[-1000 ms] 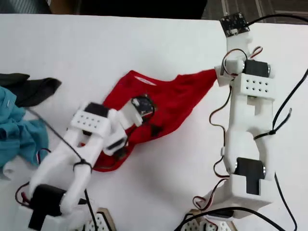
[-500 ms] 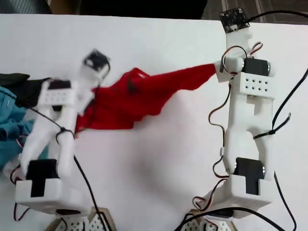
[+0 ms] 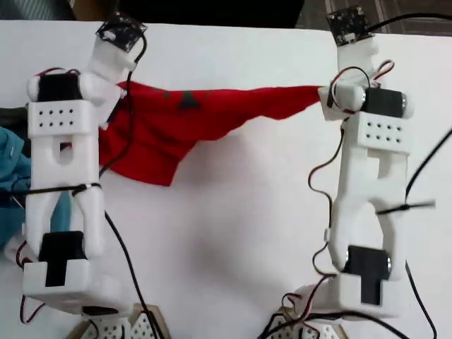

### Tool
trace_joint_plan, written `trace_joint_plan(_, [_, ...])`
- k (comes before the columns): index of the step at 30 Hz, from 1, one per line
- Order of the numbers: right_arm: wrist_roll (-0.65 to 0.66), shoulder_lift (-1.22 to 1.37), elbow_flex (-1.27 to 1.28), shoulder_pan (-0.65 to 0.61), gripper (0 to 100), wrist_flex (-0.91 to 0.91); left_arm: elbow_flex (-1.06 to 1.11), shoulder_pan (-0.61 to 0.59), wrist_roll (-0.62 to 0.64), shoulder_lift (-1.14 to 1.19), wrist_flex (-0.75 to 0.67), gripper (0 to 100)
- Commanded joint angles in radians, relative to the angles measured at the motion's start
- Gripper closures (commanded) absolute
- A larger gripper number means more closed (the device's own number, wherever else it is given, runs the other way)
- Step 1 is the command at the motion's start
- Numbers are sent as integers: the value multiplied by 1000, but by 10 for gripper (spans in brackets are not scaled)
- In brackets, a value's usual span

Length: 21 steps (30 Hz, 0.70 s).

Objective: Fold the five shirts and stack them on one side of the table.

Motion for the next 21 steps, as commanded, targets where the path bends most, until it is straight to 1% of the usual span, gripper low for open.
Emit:
trace_joint_plan(1, [0,-131,-43,-8,978,30,-139,-23,-23,-14,198,973])
trace_joint_plan(3, [0,-173,-43,-27,978,51,-216,-51,-40,-15,308,973])
trace_joint_plan(4, [0,-188,-43,-36,978,64,-255,-69,-37,-15,342,973])
trace_joint_plan(7, [0,-229,-43,-76,978,93,-354,-153,-28,-37,342,973])
trace_joint_plan(9, [0,-242,-41,-94,978,102,-378,-164,-40,-46,341,973])
trace_joint_plan(12, [0,-234,-41,-101,978,104,-360,-160,-51,-35,339,973])
trace_joint_plan(14, [0,-205,-41,-101,978,101,-302,-146,-51,5,296,973])
trace_joint_plan(17, [0,-122,-38,-101,978,67,-213,-127,-51,126,210,972])
trace_joint_plan(21, [6,21,12,-101,978,-44,-189,-78,-51,350,83,972])
